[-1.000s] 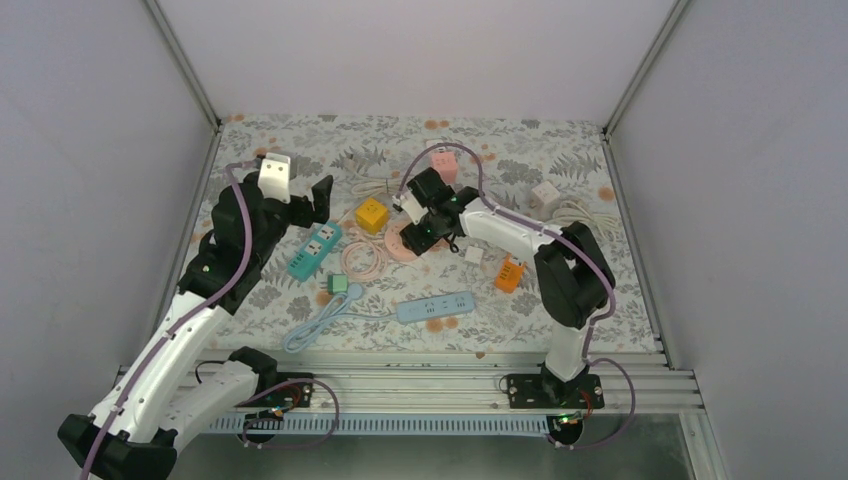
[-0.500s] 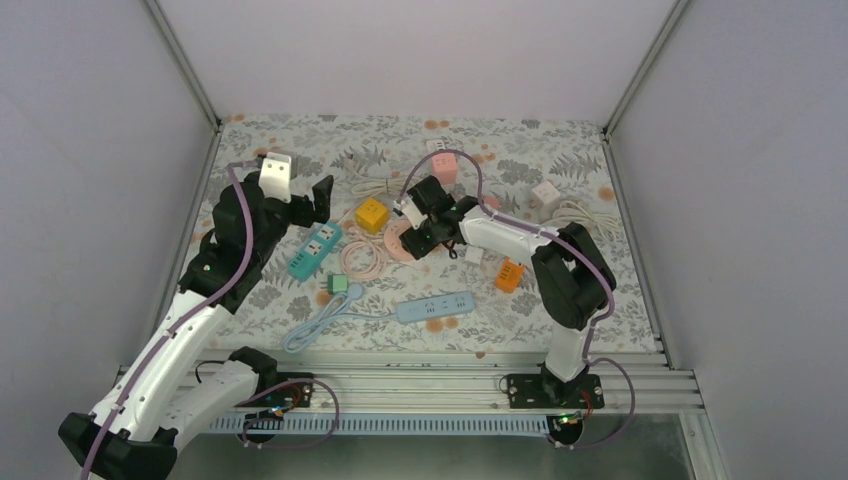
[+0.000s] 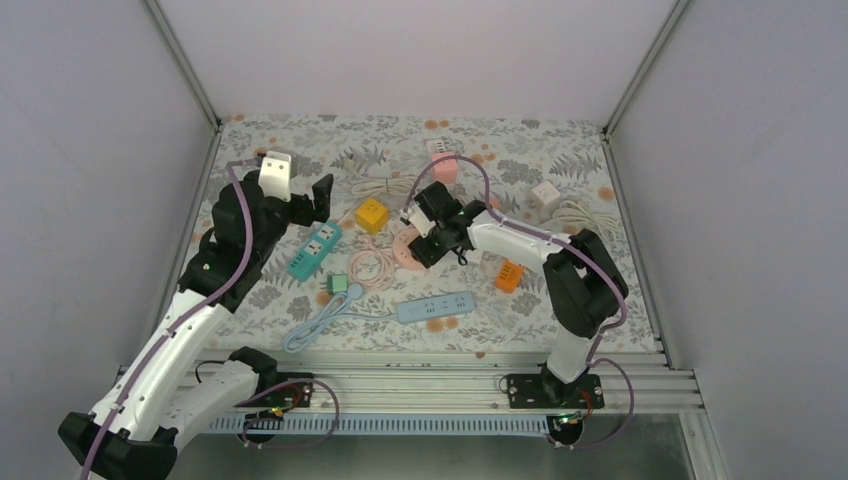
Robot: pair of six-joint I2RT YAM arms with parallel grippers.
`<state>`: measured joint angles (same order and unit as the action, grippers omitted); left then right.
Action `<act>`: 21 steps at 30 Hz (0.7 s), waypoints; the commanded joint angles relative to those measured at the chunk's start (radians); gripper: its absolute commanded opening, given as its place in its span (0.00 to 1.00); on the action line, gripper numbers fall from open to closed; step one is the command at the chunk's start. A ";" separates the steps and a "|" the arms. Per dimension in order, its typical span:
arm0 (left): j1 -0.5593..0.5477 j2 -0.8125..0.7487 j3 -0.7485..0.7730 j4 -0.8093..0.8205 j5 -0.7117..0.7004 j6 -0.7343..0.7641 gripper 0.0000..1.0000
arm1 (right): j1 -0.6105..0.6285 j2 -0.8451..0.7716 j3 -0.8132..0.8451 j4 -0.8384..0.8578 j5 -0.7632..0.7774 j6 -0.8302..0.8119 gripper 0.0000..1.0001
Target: Insert the plug
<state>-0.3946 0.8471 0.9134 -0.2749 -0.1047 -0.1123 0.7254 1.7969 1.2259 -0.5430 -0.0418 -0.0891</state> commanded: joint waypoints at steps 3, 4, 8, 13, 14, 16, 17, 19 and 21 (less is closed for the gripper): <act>0.005 0.005 0.032 -0.009 -0.007 0.011 1.00 | 0.003 0.012 -0.061 -0.151 -0.012 -0.033 0.41; 0.005 0.005 0.031 -0.010 -0.006 0.010 1.00 | 0.002 0.037 -0.070 -0.144 -0.009 -0.030 0.41; 0.005 0.001 0.028 -0.013 -0.009 0.009 1.00 | 0.003 0.094 -0.094 -0.120 -0.009 -0.013 0.41; 0.005 -0.003 0.024 -0.013 -0.012 0.010 1.00 | 0.003 0.118 -0.151 -0.076 0.011 -0.006 0.41; 0.005 -0.003 0.024 -0.013 -0.012 0.010 1.00 | 0.005 0.117 -0.167 -0.063 0.009 -0.008 0.41; 0.005 0.000 0.022 -0.012 -0.012 0.008 1.00 | 0.005 0.108 -0.206 -0.028 0.025 -0.009 0.42; 0.005 0.000 0.022 -0.011 -0.010 0.008 1.00 | 0.005 0.106 -0.219 -0.020 0.025 -0.016 0.42; 0.005 0.003 0.023 -0.012 -0.006 0.008 1.00 | 0.005 0.113 -0.236 -0.012 0.019 -0.021 0.42; 0.006 0.004 0.023 -0.012 -0.007 0.008 1.00 | 0.004 0.123 -0.242 -0.012 0.012 -0.024 0.40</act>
<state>-0.3946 0.8520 0.9184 -0.2794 -0.1047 -0.1127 0.7254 1.7706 1.1084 -0.4091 -0.0467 -0.1032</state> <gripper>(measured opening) 0.999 0.623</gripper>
